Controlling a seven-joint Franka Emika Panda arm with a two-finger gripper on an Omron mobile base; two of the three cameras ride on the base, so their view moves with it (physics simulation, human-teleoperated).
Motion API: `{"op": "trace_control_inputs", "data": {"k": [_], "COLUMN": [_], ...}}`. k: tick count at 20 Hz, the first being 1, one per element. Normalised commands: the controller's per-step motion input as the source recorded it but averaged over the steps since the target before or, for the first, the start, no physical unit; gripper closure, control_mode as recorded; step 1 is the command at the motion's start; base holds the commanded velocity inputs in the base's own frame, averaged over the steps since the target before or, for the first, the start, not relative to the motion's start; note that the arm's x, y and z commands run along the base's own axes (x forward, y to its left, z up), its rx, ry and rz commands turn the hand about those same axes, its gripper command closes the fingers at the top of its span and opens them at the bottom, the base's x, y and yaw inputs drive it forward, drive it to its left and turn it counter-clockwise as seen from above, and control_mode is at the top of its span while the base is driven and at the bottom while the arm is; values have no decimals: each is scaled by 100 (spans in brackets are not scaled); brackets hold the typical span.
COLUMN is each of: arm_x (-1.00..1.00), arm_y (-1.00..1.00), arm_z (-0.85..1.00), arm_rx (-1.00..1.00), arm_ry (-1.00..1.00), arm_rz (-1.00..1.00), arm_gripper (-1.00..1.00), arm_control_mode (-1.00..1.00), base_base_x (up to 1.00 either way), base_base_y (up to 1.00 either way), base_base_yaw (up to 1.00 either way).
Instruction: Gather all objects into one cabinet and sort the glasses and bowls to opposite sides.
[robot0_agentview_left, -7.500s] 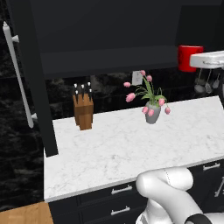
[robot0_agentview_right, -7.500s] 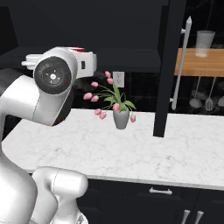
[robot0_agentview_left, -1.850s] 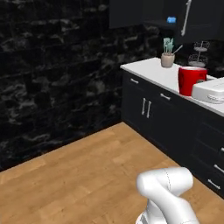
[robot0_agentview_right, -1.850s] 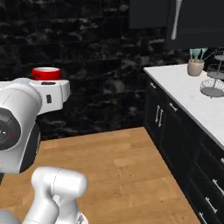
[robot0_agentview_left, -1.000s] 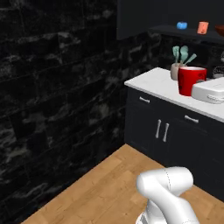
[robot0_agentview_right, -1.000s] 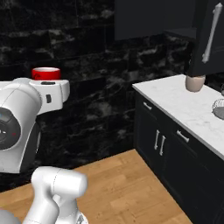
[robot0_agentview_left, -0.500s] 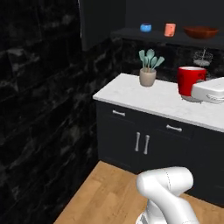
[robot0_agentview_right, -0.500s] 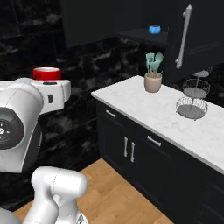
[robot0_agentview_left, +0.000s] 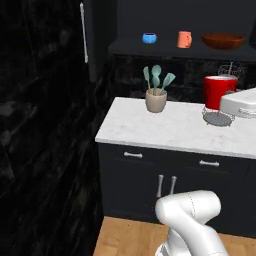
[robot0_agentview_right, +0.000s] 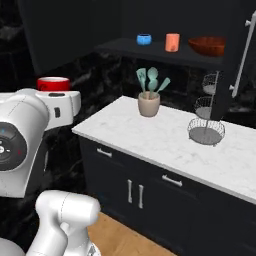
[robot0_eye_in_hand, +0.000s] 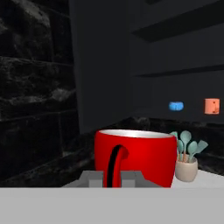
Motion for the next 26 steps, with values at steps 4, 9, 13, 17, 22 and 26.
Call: {"op": "trace_control_inputs", "data": {"k": [4,9,13,17,22,26], "arm_x": [0,0,0,0,0,0], "arm_y": [0,0,0,0,0,0], "arm_z": [0,0,0,0,0,0], "arm_rx": [0,0,0,0,0,0], "arm_ry": [0,0,0,0,0,0], "arm_rz": [0,0,0,0,0,0], "arm_gripper": [100,100,100,100,100,100], "arm_control_mode": [100,100,100,100,100,100], "base_base_x": [91,100,100,80,47,42], "base_base_y": [30,26,42,18,2,10], "base_base_yaw": [-56,-41,-36,-29,-22,-19]}}
